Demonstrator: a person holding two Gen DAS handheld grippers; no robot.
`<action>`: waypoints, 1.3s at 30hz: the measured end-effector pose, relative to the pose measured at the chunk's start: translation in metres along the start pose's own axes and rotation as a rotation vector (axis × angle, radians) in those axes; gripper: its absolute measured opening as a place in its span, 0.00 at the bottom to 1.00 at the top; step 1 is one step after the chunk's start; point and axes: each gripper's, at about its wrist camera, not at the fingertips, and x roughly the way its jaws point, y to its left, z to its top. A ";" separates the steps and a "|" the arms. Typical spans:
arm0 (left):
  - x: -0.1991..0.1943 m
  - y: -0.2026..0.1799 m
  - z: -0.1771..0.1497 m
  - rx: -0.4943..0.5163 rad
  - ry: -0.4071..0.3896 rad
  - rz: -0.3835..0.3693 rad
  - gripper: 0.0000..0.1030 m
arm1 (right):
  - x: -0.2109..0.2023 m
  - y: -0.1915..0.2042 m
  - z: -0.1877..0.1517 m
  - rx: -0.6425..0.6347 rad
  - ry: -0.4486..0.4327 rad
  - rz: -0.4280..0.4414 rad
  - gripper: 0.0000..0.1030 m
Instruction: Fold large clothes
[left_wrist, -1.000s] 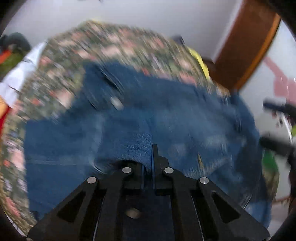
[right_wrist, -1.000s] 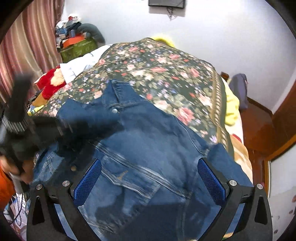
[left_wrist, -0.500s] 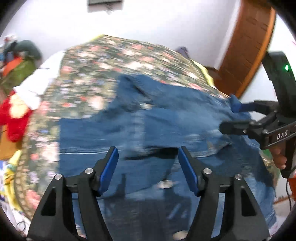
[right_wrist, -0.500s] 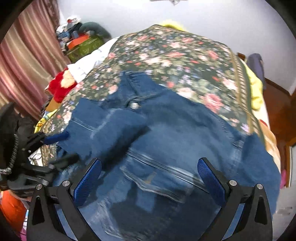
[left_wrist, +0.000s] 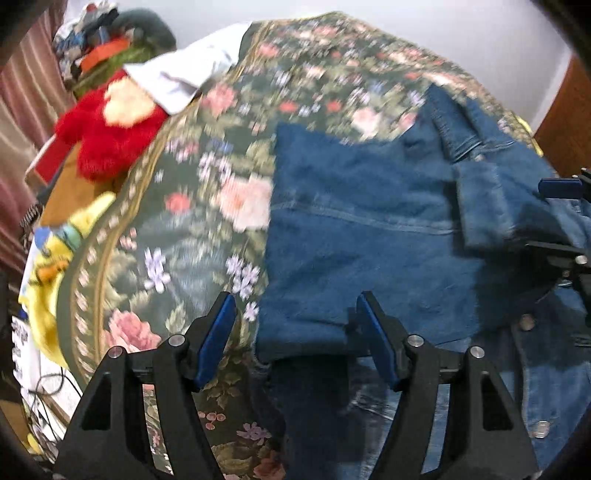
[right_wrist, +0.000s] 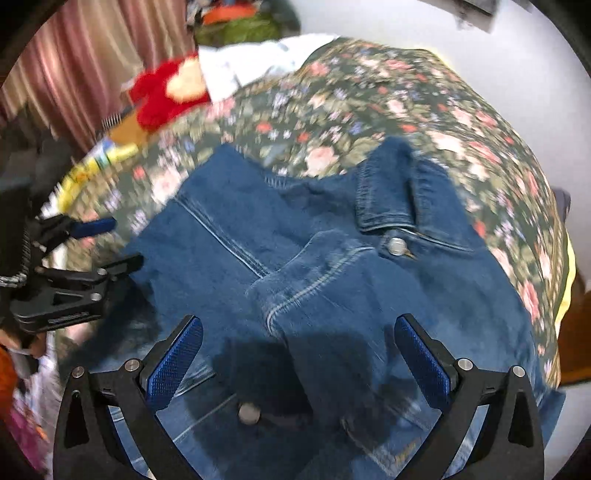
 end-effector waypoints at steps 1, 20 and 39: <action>0.006 0.001 -0.003 -0.005 0.016 -0.001 0.66 | 0.010 0.003 0.002 -0.010 0.024 -0.013 0.97; 0.024 -0.010 -0.012 0.054 0.044 0.042 0.75 | -0.014 -0.032 -0.007 0.099 -0.117 -0.079 0.21; 0.005 -0.034 0.011 -0.003 0.050 0.014 0.75 | -0.072 -0.143 -0.130 0.474 -0.168 -0.022 0.16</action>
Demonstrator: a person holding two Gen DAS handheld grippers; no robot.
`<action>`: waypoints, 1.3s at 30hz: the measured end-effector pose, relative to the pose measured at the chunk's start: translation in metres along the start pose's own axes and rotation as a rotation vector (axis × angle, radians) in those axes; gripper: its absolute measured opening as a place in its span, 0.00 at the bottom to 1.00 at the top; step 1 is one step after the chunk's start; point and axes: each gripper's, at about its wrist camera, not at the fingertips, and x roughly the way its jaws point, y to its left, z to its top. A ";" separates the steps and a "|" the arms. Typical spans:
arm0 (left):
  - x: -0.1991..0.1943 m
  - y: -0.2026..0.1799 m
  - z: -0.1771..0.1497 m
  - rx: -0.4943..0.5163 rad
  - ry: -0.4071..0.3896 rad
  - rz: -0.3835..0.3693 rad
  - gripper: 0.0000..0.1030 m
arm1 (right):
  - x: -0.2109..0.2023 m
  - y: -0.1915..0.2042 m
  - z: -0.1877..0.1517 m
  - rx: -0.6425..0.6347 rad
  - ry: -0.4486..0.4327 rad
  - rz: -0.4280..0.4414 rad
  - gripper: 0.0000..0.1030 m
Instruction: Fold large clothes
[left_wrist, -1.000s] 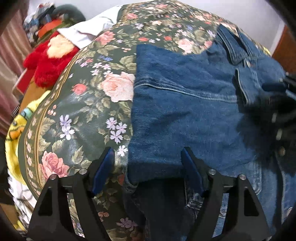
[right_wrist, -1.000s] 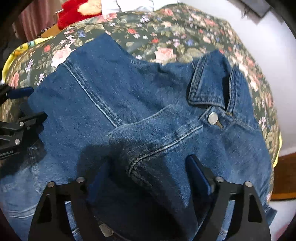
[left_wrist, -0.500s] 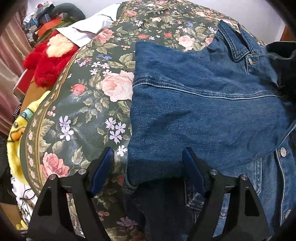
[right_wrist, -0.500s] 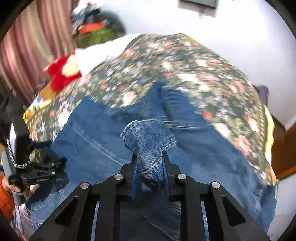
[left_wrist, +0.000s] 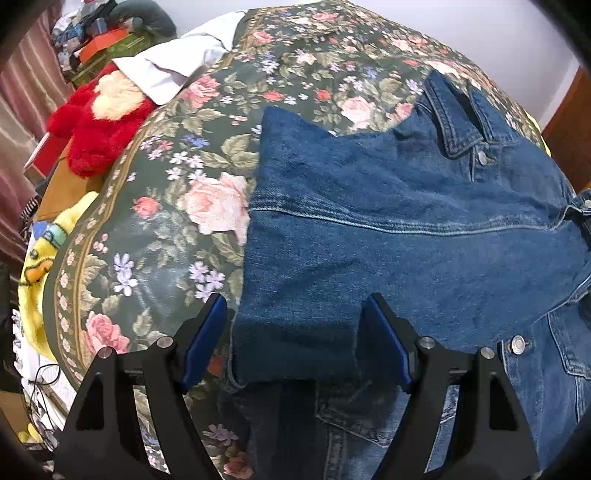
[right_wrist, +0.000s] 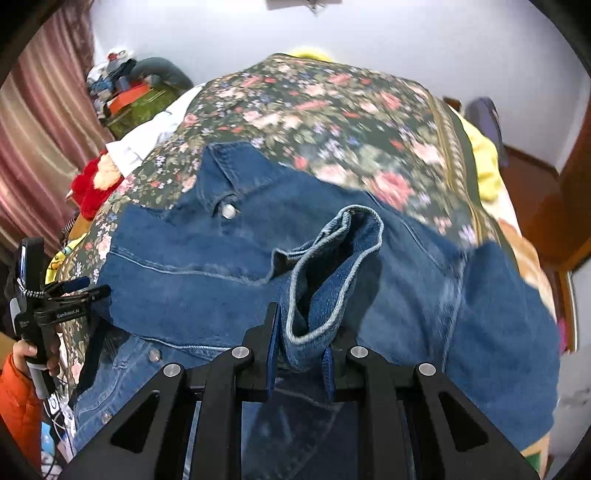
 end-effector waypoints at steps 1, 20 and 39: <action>0.001 -0.003 -0.001 0.014 0.001 0.006 0.75 | -0.001 -0.006 -0.004 0.015 -0.002 0.001 0.16; 0.044 -0.014 -0.016 0.097 0.061 0.061 0.86 | -0.008 -0.046 -0.023 0.034 0.103 -0.077 0.62; -0.085 -0.126 0.041 0.319 -0.270 0.025 0.85 | -0.112 -0.163 -0.031 0.265 -0.092 -0.245 0.70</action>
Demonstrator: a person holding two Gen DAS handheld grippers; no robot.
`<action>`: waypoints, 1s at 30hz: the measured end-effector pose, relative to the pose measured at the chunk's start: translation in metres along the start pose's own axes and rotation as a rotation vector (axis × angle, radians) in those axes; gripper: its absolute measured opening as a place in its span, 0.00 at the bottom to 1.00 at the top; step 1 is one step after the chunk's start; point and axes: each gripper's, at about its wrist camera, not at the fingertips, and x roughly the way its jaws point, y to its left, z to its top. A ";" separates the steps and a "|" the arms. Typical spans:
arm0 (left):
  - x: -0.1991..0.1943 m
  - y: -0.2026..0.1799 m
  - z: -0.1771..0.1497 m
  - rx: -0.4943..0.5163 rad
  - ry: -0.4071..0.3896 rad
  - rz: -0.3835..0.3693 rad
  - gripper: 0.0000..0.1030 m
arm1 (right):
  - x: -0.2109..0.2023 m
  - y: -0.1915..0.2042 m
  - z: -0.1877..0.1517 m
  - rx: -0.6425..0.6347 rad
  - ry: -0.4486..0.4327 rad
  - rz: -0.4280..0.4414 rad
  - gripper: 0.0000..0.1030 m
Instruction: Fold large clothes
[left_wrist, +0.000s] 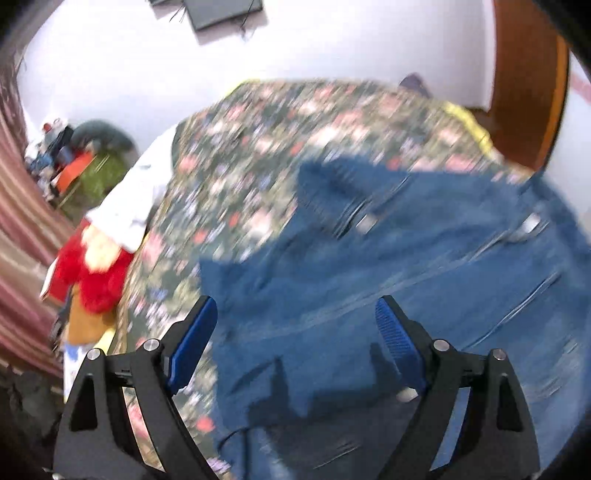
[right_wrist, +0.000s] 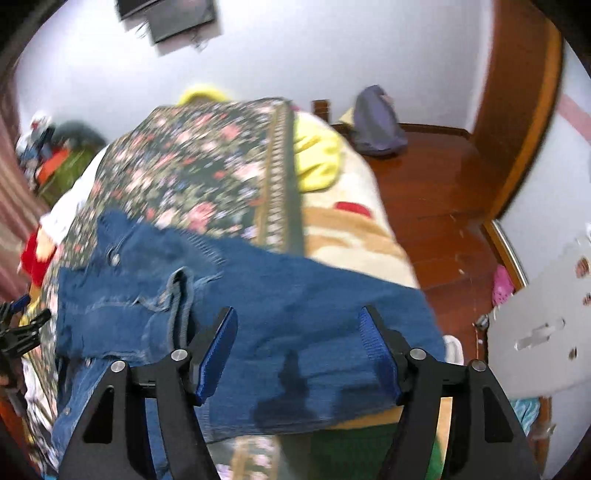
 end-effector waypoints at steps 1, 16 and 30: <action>-0.004 -0.009 0.010 -0.002 -0.020 -0.031 0.85 | -0.003 -0.014 0.000 0.031 -0.009 -0.010 0.75; 0.052 -0.124 0.034 0.042 0.124 -0.261 0.86 | 0.051 -0.144 -0.066 0.378 0.217 0.019 0.77; 0.088 -0.146 0.016 0.029 0.209 -0.283 0.86 | 0.105 -0.153 -0.076 0.565 0.237 0.149 0.42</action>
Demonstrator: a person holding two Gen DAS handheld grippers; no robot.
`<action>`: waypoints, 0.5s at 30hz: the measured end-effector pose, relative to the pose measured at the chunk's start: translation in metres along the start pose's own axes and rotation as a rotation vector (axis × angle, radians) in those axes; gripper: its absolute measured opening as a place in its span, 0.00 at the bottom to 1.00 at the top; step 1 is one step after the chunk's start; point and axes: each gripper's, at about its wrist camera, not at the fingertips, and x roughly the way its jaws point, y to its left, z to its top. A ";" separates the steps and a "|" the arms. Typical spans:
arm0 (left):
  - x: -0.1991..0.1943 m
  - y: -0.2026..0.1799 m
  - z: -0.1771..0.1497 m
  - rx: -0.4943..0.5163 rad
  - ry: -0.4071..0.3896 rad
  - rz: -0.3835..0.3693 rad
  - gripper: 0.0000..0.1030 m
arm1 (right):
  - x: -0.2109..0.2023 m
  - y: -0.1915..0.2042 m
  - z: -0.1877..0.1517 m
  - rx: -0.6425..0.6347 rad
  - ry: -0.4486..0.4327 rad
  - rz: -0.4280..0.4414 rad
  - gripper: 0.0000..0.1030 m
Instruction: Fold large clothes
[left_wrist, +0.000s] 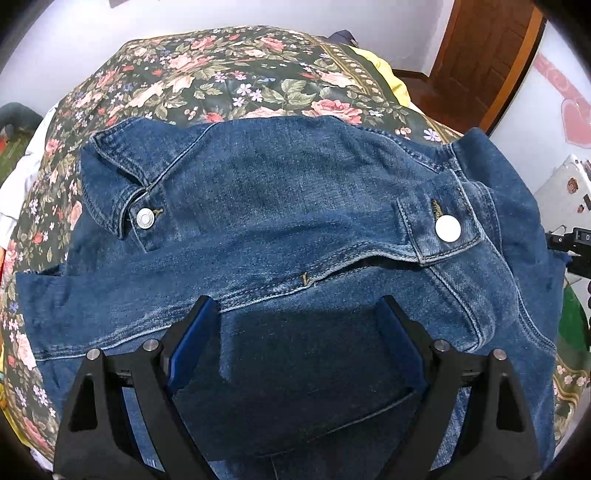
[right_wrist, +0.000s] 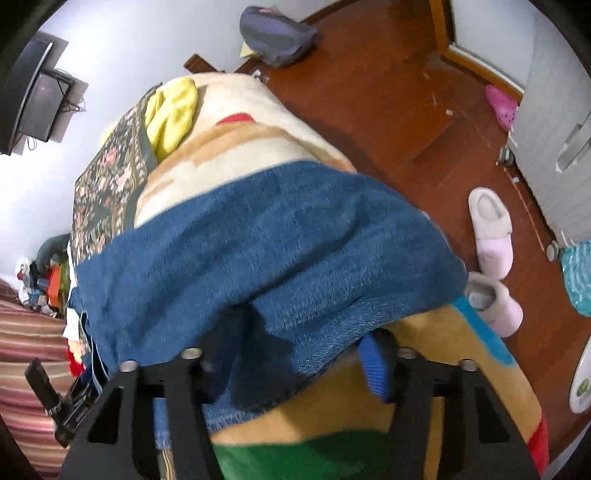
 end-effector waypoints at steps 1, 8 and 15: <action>-0.001 0.000 0.000 -0.002 0.001 0.003 0.86 | -0.003 0.004 0.002 -0.008 -0.019 -0.009 0.31; -0.025 0.003 -0.001 0.023 -0.046 0.035 0.86 | -0.047 0.046 0.005 -0.119 -0.186 -0.033 0.15; -0.074 0.020 -0.001 -0.012 -0.154 0.038 0.86 | -0.108 0.124 0.012 -0.268 -0.315 0.094 0.10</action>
